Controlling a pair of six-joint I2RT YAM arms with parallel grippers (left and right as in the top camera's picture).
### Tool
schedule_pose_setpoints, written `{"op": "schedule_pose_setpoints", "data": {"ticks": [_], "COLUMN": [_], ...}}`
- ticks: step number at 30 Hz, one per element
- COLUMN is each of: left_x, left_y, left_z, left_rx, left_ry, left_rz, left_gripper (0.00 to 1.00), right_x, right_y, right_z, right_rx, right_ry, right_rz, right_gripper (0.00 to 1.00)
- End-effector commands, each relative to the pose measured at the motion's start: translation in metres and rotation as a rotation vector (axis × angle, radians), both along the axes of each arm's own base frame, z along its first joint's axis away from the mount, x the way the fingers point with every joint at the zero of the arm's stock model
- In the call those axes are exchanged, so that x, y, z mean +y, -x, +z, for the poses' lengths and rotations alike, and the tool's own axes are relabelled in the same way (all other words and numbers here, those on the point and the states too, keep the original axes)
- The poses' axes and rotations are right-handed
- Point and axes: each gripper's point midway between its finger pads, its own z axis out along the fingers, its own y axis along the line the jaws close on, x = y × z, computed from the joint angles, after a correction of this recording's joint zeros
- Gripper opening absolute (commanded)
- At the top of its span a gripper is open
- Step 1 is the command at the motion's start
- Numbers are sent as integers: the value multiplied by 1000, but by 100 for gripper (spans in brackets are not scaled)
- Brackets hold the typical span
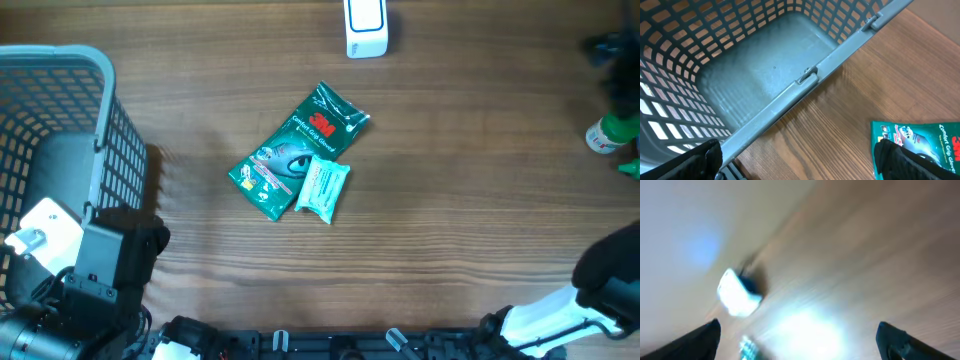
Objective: Scan the item barcode
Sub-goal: 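Carry the Kleenex pack right and drop it off the table, then reach the right gripper to the light-green wipe pack and grasp it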
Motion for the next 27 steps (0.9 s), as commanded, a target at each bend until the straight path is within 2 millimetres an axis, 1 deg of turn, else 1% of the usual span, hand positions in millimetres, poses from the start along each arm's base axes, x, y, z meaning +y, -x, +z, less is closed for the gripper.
{"op": "schedule_pose_setpoints", "data": {"ticks": [1, 2, 3, 4, 5, 6, 7, 8, 10, 11, 12, 13, 14, 15, 16, 17, 18, 19, 20, 21, 22, 23, 24, 26, 27], "left_x": [3, 3, 3, 3, 3, 3, 3, 3, 3, 3, 3, 3, 3, 3, 3, 3, 3, 3, 3, 3, 3, 3, 3, 3, 3], "left_y": [1, 1, 1, 1, 1, 1, 1, 1, 1, 1, 1, 1, 1, 1, 1, 1, 1, 1, 1, 1, 1, 1, 1, 1, 1], "left_z": [2, 2, 2, 2, 2, 2, 2, 2, 2, 2, 2, 2, 2, 2, 2, 2, 2, 2, 2, 2, 2, 2, 2, 2, 2], "left_rx": [-14, -14, -14, -14, -14, -14, -14, -14, -14, -14, -14, -14, -14, -14, -14, -14, -14, -14, -14, -14, -14, -14, -14, -14, -14], "left_ry": [-6, -6, -6, -6, -6, -6, -6, -6, -6, -6, -6, -6, -6, -6, -6, -6, -6, -6, -6, -6, -6, -6, -6, -6, -6], "left_rz": [21, 21, 21, 21, 21, 21, 21, 21, 21, 21, 21, 21, 21, 21, 21, 21, 21, 21, 21, 21, 21, 21, 21, 21, 21], "left_gripper": [100, 100, 100, 100, 100, 100, 100, 100, 100, 100, 100, 100, 100, 100, 100, 100, 100, 100, 100, 100, 100, 100, 100, 100, 100], "right_x": [105, 139, 165, 182, 209, 232, 259, 281, 329, 341, 358, 370, 377, 383, 387, 390, 392, 394, 394, 396, 401, 407, 408, 415, 416], "right_y": [-3, 1, 8, 13, 23, 31, 42, 51, 79, 89, 105, 121, 132, 142, 148, 157, 165, 170, 174, 176, 176, 179, 181, 186, 187], "right_z": [3, -3, -13, -21, -32, -38, -46, -53, -77, -85, -101, -117, -129, -141, -150, -165, -178, -185, -189, -189, -188, -185, -185, -187, -191], "right_rx": [17, 50, 113, 161, 222, 260, 296, 323, 401, 440, 496, 557, 597, 630, 649, 686, 732, 763, 770, 748, 693, 646, 637, 610, 592], "right_ry": [-93, -85, -46, -13, 39, 69, 98, 132, 143, 133, 120, 104, 94, 84, 74, 53, 23, 3, 6, 26, 46, 65, 82, 132, 195], "right_rz": [273, 358, 405, 430, 481, 532, 597, 652, 752, 758, 765, 748, 734, 714, 695, 648, 576, 528, 532, 582, 676, 771, 795, 839, 847], "right_gripper": [100, 100, 100, 99, 100, 100, 100, 100, 100, 99, 95, 89, 84, 83, 81, 79, 74, 71, 70, 71, 74, 82, 85, 93, 100]}}
